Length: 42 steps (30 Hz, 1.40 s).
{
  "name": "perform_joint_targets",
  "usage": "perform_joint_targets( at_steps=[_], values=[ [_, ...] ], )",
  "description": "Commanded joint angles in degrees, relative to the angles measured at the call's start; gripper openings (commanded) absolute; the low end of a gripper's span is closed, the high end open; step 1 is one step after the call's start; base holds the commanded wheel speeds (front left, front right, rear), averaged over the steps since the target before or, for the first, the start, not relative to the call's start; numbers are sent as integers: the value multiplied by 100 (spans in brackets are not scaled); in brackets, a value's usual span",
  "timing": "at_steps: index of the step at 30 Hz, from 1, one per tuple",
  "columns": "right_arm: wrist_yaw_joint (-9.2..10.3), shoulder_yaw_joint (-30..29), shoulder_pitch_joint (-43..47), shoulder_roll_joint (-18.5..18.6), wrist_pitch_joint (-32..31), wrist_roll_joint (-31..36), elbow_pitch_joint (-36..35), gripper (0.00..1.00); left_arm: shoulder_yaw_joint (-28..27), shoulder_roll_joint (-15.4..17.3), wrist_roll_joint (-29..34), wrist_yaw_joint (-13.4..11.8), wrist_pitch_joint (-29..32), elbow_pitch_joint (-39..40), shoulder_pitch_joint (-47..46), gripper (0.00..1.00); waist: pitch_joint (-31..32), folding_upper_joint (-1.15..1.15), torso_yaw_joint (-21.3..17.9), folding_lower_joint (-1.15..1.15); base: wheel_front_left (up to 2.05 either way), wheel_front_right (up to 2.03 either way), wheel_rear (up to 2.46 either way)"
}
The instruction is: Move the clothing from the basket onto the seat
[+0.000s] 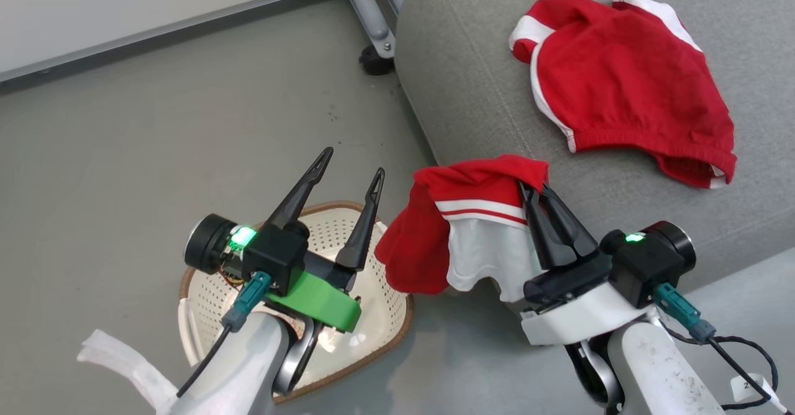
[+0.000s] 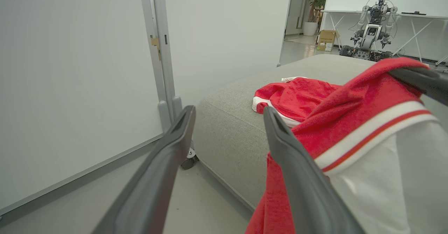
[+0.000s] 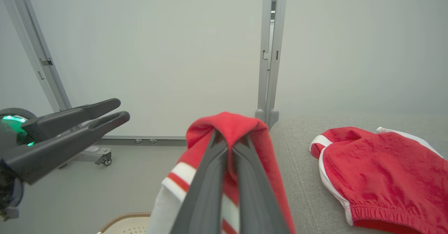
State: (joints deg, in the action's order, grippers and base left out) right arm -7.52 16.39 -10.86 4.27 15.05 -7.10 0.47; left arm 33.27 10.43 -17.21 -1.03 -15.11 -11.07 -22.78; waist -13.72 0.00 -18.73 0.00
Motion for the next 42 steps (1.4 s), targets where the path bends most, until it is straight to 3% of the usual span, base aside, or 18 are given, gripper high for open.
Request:
perform_joint_targets(
  at_steps=[1,15,18,22,26,30,36,42],
  values=[
    [6,-38,51,-21,19,38,-94,0,-53,96,77,-20,-4,49,100,100,-215,0,-379,0,0,0,0],
    [5,-292,190,-131,19,-60,-671,0,-103,264,378,168,-4,178,262,100,-524,0,-1309,0,0,0,0],
    [6,-382,191,-139,19,-101,-762,0,-63,285,424,231,-5,148,187,100,-634,0,-1345,0,0,0,0],
    [6,-665,-73,-138,19,-836,-879,0,-50,337,493,263,-5,120,80,100,-862,0,-1347,0,0,0,0],
    [3,-871,-868,-132,19,-738,-961,0,-13,424,596,276,-1,176,-61,100,-1209,0,-1268,0,0,0,0],
    [7,-1231,-1999,210,19,-628,-963,0,48,498,707,285,48,275,-228,100,-1625,0,-1076,0,0,0,0],
    [7,-1954,-3768,1140,18,-662,-537,0,42,665,868,275,227,490,-510,100,-2269,0,-736,0,0,0,0],
    [7,-2301,-4647,1766,18,-402,243,0,-42,814,978,152,308,670,-693,100,-2612,0,-519,0,0,0,0]
  ],
)
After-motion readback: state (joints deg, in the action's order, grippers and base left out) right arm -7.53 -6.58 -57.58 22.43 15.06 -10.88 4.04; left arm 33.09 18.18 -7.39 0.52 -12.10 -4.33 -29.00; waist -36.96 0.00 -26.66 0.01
